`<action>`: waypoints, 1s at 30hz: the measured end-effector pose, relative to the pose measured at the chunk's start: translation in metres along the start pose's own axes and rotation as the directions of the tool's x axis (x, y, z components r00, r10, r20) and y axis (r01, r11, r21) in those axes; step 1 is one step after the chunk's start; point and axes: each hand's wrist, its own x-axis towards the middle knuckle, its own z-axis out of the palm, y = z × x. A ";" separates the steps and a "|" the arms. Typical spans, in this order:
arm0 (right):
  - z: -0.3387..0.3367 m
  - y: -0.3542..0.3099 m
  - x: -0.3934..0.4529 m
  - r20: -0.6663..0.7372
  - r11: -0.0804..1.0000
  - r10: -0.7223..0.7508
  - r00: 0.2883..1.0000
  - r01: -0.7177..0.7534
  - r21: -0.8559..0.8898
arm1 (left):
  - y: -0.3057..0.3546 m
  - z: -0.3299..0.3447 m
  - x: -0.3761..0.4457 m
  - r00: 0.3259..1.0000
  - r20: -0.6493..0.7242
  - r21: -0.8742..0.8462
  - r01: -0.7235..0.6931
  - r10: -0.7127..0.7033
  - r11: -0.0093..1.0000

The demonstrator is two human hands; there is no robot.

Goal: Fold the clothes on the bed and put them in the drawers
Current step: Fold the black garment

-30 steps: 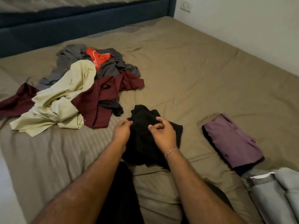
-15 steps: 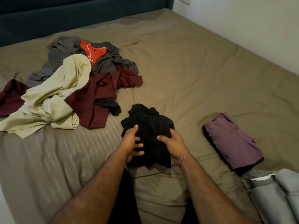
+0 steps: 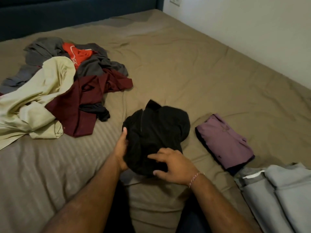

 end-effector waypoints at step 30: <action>-0.038 0.136 -0.090 -0.061 0.067 0.998 -0.027 0.478 0.876 | -0.055 0.249 0.158 0.992 0.125 0.805 -0.094 -0.013 0.585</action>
